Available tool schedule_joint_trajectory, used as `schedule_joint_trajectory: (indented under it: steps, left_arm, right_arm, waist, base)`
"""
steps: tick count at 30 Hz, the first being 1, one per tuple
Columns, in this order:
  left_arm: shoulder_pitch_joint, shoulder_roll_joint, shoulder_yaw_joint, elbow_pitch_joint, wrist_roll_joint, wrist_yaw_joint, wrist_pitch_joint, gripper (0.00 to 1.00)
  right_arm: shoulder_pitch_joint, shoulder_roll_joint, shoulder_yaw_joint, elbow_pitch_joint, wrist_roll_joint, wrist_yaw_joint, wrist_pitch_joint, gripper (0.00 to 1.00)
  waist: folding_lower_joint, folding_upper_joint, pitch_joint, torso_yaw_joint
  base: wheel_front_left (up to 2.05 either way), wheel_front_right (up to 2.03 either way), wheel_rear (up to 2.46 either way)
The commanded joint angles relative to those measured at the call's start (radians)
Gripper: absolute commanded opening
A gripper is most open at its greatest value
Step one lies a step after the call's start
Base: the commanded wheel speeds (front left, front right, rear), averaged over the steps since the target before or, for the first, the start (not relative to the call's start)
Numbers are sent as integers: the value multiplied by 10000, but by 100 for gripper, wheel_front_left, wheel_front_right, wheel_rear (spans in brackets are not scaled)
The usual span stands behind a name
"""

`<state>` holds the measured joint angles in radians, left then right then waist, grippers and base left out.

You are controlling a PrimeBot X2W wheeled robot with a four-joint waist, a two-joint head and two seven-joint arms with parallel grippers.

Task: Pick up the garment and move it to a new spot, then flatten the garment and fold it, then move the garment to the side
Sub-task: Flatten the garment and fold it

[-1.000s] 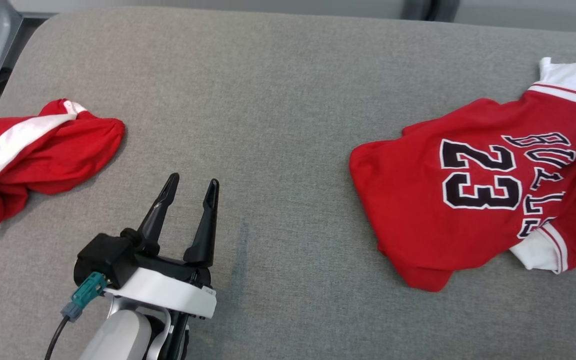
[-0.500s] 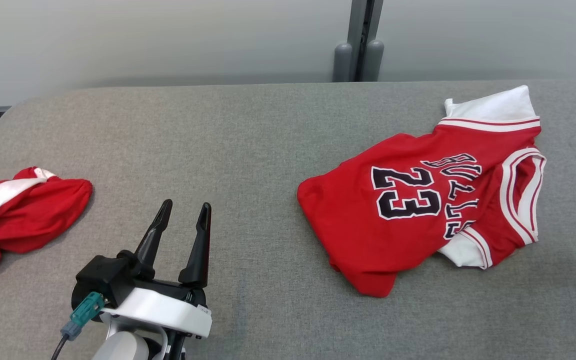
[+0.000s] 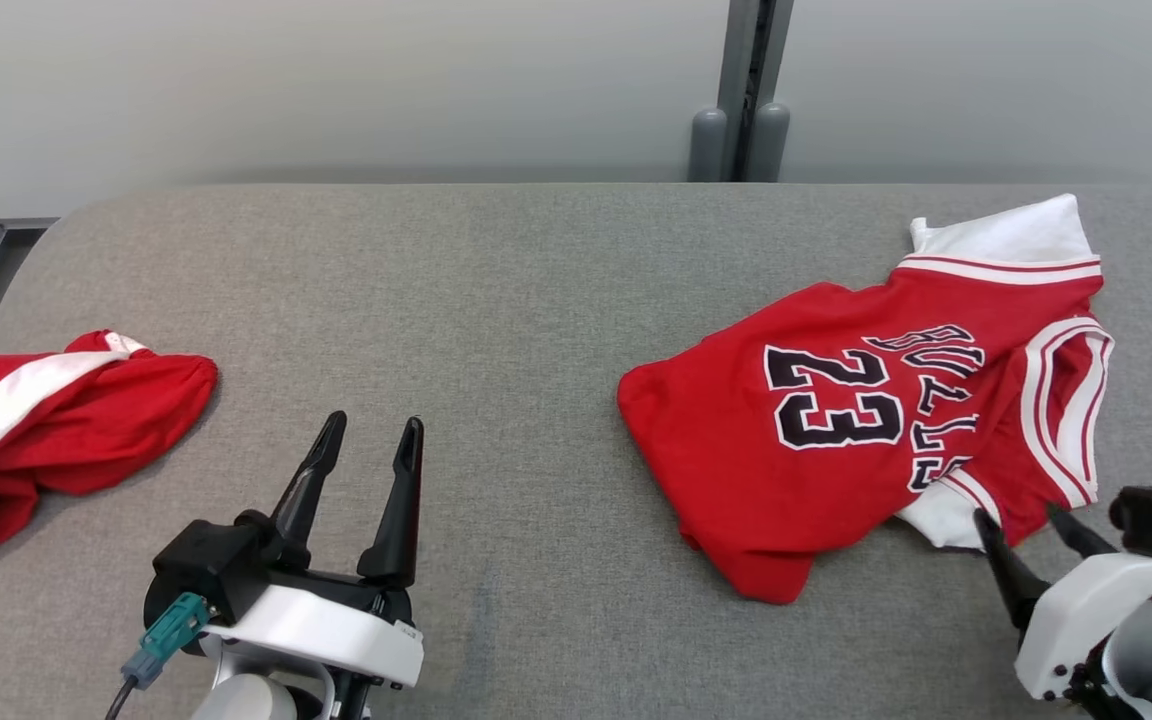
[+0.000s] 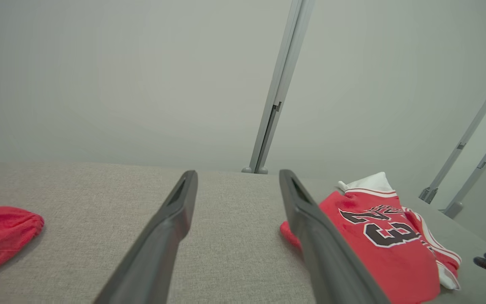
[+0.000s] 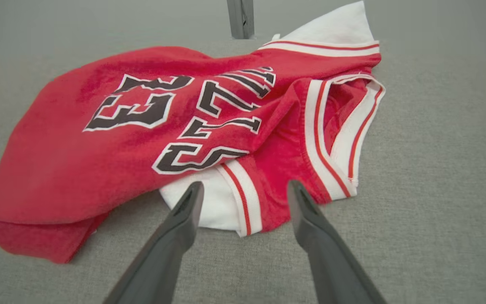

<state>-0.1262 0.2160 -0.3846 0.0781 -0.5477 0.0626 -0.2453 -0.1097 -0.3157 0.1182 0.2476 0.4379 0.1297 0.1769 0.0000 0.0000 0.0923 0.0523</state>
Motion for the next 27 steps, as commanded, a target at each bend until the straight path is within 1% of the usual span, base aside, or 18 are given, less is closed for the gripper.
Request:
schedule_joint_trajectory:
  steps: [1, 3, 8, 9, 10, 14, 15, 16, 17, 20, 22, 25, 27]
  left_arm:
    - [-55, 75, 14, -4, -85, 11, 33, 100]
    - [-92, 41, -40, 13, -65, -34, 37, 100]
    - [-206, -55, -91, 106, -120, -74, 7, 100]
    - [-210, -64, -87, 128, -134, -79, 2, 100]
    - [-210, -64, -87, 128, -134, -79, 2, 100]
    - [-226, -104, -67, 197, -153, -77, -23, 100]
    - [-222, -113, -65, 216, -152, -79, -30, 100]
    - [-207, -123, -57, 222, -157, -73, -44, 100]
    - [-187, -120, -48, 232, -157, -66, -54, 100]
    - [-83, -119, -19, 248, -171, -29, -80, 100]
    - [3, -111, 9, 245, -171, 13, -99, 100]
    - [119, -46, 50, 202, -169, 49, -99, 100]
    - [163, -28, 45, 198, -181, 60, -104, 100]
  right_arm:
    - [-349, 18, 274, 339, -75, 20, 398, 100]
    - [-604, -50, 603, 794, -246, 20, 784, 100]
    - [-1353, -48, 1148, 2053, -539, 13, 1300, 100]
    - [-1487, -42, 1263, 2306, -575, 12, 1387, 100]
    - [-1487, -42, 1263, 2306, -575, 12, 1387, 100]
    - [-1821, -134, 1578, 3213, -955, 9, 1577, 100]
    - [-1862, -130, 1634, 3325, -1009, 9, 1491, 62]
    - [-1909, -142, 1634, 3413, -1037, 9, 1387, 27]
    - [-1938, -157, 1644, 3464, -1054, 10, 1318, 0]
    - [-1870, -278, 1657, 3377, -1043, 10, 1209, 0]
    - [-1780, -444, 1735, 2998, -1126, 10, 1117, 0]
    - [-1522, -797, 1861, 2120, -970, 10, 1461, 0]
    - [-1223, -1064, 1981, 1203, -653, 10, 1727, 0]
  waist:
    - [0, 0, 113, 200]
    - [0, 0, 177, 354]
    - [0, 0, 285, 729]
    - [0, 0, 288, 782]
    - [0, 0, 288, 782]
    - [0, 0, 271, 944]
    - [0, 0, 247, 968]
    - [0, 0, 226, 977]
    - [0, 0, 214, 978]
    - [0, 0, 141, 915]
    - [0, 0, 75, 804]
    - [0, 0, -10, 522]
    - [0, 0, -83, 329]
  base:
    - [0, 0, 0]
    - [0, 0, 0]
    - [0, 0, 0]
    - [0, 0, 0]
    - [0, 0, 0]
    - [0, 0, 0]
    - [0, 0, 0]
    - [0, 0, 0]
    - [0, 0, 0]
    - [0, 0, 0]
    - [0, 0, 0]
    - [0, 0, 0]
    - [0, 0, 0]
